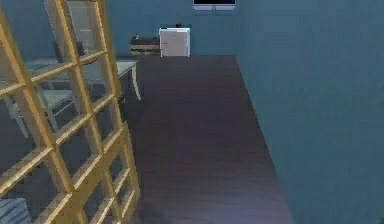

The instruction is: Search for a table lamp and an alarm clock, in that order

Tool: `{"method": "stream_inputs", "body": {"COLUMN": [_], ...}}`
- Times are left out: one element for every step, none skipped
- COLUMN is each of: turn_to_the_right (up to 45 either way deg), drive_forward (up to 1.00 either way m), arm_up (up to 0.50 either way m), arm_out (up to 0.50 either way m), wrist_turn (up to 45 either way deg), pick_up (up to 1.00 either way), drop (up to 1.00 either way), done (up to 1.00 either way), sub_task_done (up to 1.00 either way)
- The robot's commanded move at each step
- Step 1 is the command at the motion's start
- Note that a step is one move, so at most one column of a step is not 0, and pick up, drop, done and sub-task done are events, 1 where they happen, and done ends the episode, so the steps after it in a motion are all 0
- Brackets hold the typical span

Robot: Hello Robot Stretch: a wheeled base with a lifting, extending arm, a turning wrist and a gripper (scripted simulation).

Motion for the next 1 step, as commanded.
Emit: {"method": "stream_inputs", "body": {"turn_to_the_right": [0.0], "drive_forward": [1.0], "arm_up": [0.0], "arm_out": [0.0], "wrist_turn": [0.0], "pick_up": [0.0], "drop": [0.0], "done": [0.0], "sub_task_done": [0.0]}}
